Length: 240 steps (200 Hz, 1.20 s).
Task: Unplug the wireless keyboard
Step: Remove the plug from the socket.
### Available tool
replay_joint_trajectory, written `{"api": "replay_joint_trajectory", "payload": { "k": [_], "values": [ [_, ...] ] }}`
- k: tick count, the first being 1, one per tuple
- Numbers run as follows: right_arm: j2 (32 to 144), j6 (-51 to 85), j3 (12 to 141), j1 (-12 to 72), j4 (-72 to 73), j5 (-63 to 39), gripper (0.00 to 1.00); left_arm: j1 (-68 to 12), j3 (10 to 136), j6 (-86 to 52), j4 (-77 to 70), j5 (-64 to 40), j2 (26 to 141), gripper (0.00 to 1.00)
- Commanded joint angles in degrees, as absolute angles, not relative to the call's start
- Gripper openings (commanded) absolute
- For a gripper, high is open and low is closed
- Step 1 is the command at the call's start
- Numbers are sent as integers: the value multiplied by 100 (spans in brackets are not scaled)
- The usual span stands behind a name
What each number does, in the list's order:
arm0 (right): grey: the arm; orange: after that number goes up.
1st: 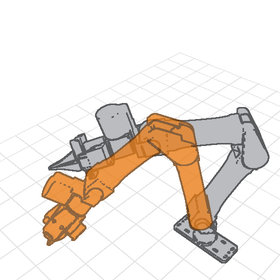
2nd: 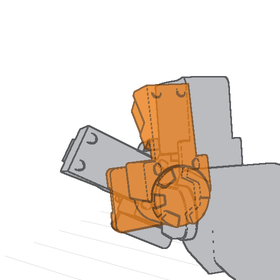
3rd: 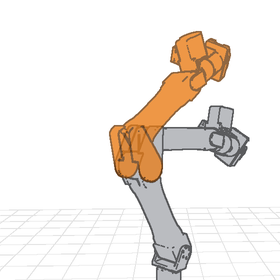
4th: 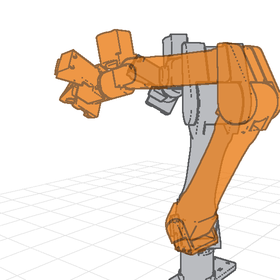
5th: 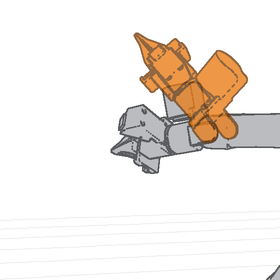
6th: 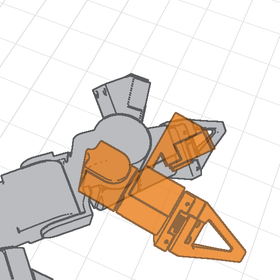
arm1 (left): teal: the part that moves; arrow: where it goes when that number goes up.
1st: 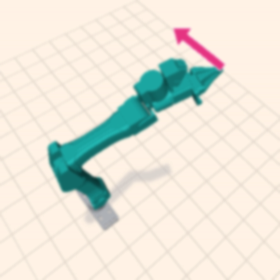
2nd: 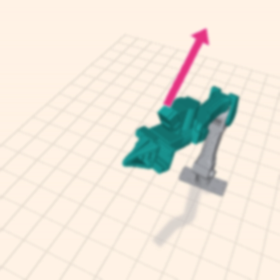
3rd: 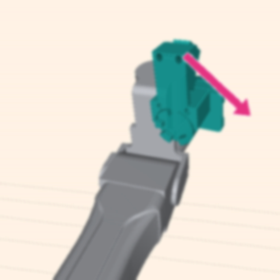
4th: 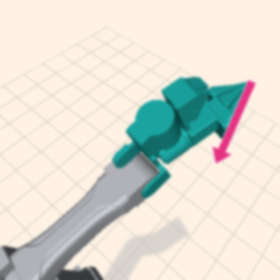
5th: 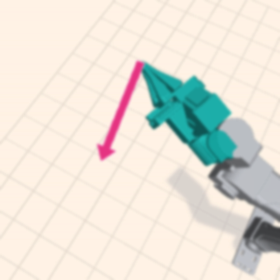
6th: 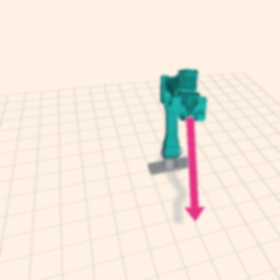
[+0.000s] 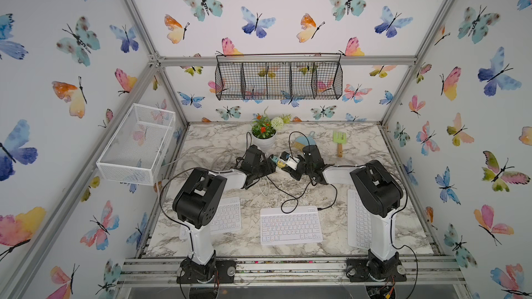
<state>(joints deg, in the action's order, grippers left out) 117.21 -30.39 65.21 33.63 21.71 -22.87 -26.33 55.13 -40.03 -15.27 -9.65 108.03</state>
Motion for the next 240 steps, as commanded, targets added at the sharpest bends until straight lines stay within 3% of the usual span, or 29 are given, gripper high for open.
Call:
{"api": "replay_joint_trajectory", "payload": {
  "k": [1, 49, 112, 136, 203, 240],
  "values": [
    [11462, -2571, 6842, 3299, 2431, -3273, 18, -2593, 5371, -3942, -1070, -889, 10961, 68],
    [11812, -2018, 7260, 3135, 1908, -4533, 18, -2594, 5252, -3950, -1116, -884, 10933, 68],
    [11864, -863, 6971, 3032, 2999, -4992, 16, -2600, 5451, -3918, -604, -724, 11208, 67],
    [11814, -680, 6698, 3070, 3549, -4685, 16, -2628, 5562, -3876, -352, -678, 11364, 67],
    [11407, -2332, 5755, 3685, 4291, -2795, 15, -2663, 5713, -3770, -20, -677, 11716, 67],
    [11400, -2131, 5678, 3701, 4399, -2912, 16, -2667, 5766, -3731, 133, -651, 11742, 67]
  ]
}}
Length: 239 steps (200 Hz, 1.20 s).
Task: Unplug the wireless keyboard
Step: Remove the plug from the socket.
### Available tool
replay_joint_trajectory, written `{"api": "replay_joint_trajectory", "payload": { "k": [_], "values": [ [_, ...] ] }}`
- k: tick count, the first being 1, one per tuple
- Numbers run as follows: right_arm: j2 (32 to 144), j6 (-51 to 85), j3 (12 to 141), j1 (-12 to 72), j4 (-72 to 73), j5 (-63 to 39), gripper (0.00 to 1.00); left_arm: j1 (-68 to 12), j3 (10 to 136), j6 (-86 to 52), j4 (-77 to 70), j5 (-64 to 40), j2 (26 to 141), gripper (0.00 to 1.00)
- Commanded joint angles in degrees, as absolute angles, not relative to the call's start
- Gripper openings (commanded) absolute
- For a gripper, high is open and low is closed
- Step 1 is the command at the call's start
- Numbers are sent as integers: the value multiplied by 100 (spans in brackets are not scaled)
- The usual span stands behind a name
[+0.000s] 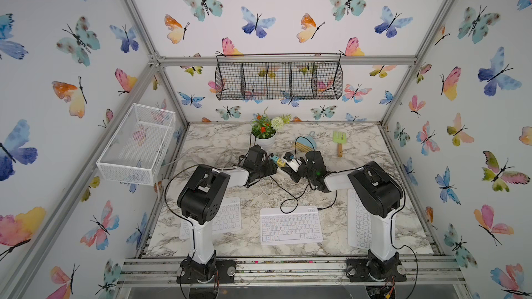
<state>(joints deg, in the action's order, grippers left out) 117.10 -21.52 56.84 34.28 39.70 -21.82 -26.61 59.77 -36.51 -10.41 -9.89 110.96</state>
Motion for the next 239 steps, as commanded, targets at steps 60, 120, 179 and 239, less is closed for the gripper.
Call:
{"api": "replay_joint_trajectory", "payload": {
  "k": [60, 120, 179, 239],
  "values": [
    [11817, 239, 5879, 3222, 5355, -4860, 16, -2673, 5664, -3664, 255, -537, 11720, 67],
    [11973, 1177, 5764, 3177, 6520, -4864, 14, -2722, 5800, -3536, 548, -455, 11790, 65],
    [11423, -807, 5220, 3673, 5994, -3350, 14, -2725, 5801, -3555, 661, -475, 11864, 65],
    [11355, -1893, 5133, 3961, 5437, -3008, 15, -2672, 5979, -3516, 791, -599, 11916, 66]
  ]
}}
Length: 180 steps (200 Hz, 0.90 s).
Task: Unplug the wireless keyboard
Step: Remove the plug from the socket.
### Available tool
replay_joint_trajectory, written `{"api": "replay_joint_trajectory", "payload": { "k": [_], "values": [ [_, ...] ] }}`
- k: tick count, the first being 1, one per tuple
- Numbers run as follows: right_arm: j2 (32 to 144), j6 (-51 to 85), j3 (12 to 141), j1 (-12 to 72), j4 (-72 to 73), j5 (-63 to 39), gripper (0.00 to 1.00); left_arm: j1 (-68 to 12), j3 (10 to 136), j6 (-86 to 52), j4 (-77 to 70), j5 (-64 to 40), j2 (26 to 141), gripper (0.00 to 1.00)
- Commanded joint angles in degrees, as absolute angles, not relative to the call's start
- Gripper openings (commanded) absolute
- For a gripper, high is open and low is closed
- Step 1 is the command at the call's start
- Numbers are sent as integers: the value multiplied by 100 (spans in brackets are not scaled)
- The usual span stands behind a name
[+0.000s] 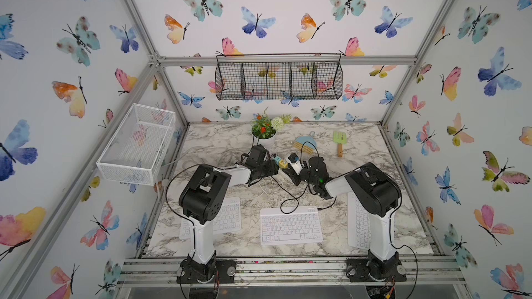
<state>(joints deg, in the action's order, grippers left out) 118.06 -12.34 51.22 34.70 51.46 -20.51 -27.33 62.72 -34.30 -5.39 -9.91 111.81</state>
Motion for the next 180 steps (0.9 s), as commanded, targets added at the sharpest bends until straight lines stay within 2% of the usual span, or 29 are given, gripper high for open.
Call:
{"api": "replay_joint_trajectory", "payload": {
  "k": [1, 33, 79, 115, 180],
  "values": [
    [11351, -1905, 5133, 3967, 5430, -3007, 15, -2672, 5978, -3516, 795, -603, 11912, 66],
    [11371, -1630, 5056, 4008, 5687, -3264, 15, -2669, 6038, -3446, 887, -569, 11938, 66],
    [11679, 114, 5001, 3953, 7319, -4190, 14, -2665, 6065, -3389, 958, -561, 11984, 66],
    [11952, 1307, 5065, 3833, 8554, -4310, 13, -2664, 6026, -3385, 960, -559, 12050, 66],
    [12162, 2196, 5137, 3753, 9254, -4292, 12, -2680, 5875, -3392, 890, -521, 12029, 66]
  ]
}}
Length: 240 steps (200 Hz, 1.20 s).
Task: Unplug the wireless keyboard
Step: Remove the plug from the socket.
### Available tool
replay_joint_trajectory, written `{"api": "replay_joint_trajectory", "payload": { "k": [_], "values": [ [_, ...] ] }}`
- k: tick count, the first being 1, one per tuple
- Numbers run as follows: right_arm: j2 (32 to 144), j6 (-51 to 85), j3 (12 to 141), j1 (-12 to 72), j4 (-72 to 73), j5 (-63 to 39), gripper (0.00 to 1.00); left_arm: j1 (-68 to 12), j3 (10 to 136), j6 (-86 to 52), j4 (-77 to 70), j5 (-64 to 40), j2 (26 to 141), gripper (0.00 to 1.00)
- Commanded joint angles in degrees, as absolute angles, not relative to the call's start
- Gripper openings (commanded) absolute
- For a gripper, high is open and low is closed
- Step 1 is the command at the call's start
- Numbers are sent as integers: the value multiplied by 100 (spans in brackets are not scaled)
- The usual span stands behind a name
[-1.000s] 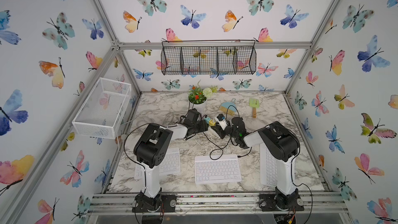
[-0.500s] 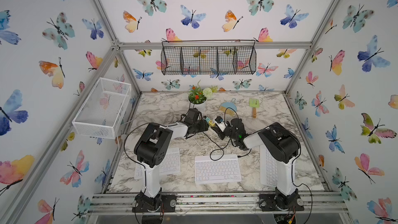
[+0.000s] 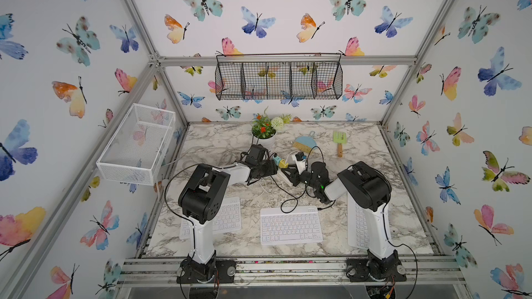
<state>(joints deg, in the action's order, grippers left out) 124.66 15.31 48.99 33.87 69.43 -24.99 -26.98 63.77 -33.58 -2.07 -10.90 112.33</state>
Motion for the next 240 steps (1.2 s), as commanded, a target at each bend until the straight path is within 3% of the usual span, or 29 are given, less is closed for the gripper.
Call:
{"api": "replay_joint_trajectory", "payload": {
  "k": [1, 80, 123, 240],
  "values": [
    [12159, 2196, 5135, 3753, 9254, -4282, 12, -2681, 5873, -3392, 880, -520, 12026, 66],
    [11653, 179, 5119, 4004, 7193, -3770, 12, -2673, 5924, -3380, 922, -610, 11955, 66],
    [11627, -896, 5203, 4113, 5975, -2953, 13, -2648, 5901, -3348, 993, -840, 11344, 69],
    [11712, -1291, 5864, 4125, 4192, -2571, 19, -2375, 5900, -3601, 999, -1285, 10413, 80]
  ]
}}
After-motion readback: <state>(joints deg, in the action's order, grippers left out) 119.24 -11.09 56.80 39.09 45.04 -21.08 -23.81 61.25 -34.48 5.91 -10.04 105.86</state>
